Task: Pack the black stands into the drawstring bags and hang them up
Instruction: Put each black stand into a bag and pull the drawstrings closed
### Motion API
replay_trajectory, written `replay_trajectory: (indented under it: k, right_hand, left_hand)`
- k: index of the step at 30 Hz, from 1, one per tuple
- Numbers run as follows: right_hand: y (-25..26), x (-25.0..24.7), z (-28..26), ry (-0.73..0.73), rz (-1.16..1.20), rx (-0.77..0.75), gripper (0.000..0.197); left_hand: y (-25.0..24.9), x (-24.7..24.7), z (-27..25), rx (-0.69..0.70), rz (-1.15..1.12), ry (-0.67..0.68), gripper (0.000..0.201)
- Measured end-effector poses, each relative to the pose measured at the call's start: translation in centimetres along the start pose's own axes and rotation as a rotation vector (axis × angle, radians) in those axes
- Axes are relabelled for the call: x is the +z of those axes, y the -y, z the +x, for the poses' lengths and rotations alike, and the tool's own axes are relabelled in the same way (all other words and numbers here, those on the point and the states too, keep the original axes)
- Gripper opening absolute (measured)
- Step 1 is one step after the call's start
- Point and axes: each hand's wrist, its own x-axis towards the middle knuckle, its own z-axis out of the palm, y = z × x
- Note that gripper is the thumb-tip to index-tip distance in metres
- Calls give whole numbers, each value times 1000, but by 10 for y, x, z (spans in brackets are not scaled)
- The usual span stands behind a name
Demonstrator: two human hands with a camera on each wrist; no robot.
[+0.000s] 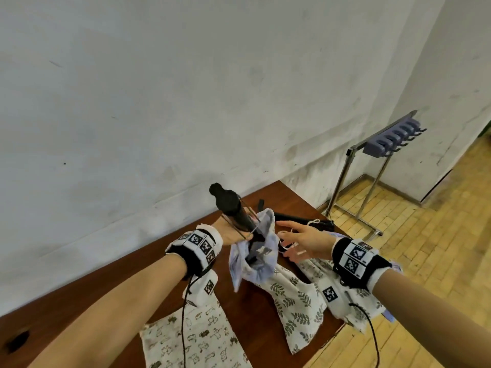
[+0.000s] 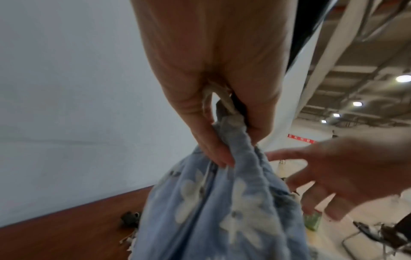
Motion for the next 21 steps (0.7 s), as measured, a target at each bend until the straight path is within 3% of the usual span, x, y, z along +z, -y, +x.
replay_trajectory:
  k: [4, 6, 9, 12, 14, 16, 19, 21]
  right_hand:
    - [-4, 26, 14, -149, 7, -50, 39]
    - [-8, 35, 23, -184, -39, -48, 29]
    - [-13, 50, 31, -198, -208, -22, 6]
    - [-16, 63, 33, -140, -408, 18, 9]
    - [-12, 63, 34, -163, -334, -54, 23]
    - [-2, 62, 29, -232, -237, -146, 25]
    - [20, 68, 21, -169, -111, -259, 30]
    - [30, 75, 15, -103, -2, -259, 29]
  left_hand:
    - [-19, -4, -8, 47, -80, 25, 39]
    - [-16, -2, -10, 39, -117, 23, 38]
    - [-8, 0, -16, -36, -128, 6, 37]
    - [12, 3, -17, -108, -70, -22, 37]
    - [51, 9, 1, -163, -35, -24, 39]
    - [42, 4, -20, -185, 17, 34, 38]
    - [21, 8, -46, -187, 50, 122, 34]
    - [13, 16, -55, -155, -38, 40, 49]
